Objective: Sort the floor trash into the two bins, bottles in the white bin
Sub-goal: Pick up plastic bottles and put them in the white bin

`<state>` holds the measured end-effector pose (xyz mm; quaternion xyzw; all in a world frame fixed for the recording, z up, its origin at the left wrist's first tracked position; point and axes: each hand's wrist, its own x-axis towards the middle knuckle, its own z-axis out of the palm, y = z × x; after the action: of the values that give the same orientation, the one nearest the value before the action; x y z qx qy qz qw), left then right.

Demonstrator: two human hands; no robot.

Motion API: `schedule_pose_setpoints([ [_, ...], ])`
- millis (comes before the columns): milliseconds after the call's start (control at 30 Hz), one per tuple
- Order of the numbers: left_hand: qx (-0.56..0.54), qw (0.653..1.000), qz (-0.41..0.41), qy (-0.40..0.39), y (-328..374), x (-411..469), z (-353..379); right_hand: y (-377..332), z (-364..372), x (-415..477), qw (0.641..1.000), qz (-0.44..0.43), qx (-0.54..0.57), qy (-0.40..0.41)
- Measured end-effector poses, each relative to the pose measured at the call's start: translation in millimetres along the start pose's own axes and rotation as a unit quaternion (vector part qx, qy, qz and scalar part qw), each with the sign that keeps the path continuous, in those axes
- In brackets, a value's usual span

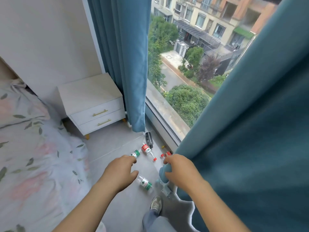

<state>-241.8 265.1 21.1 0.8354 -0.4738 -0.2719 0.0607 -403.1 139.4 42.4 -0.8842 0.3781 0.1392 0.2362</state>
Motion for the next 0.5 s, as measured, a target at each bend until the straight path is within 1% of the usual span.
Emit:
schedule_pose_setpoints([
  [267, -0.014, 0.999, -0.043, -0.008, -0.5, 91.3, -4.4, 28.3, -10.1, 114.4, 0.998, -0.031, -0.012, -0.043],
  [500, 0.014, 0.997, -0.044, -0.063, -38.2, 164.0, 24.1, 42.5, 24.3, 198.4, 0.998, -0.002, -0.019, -0.066],
])
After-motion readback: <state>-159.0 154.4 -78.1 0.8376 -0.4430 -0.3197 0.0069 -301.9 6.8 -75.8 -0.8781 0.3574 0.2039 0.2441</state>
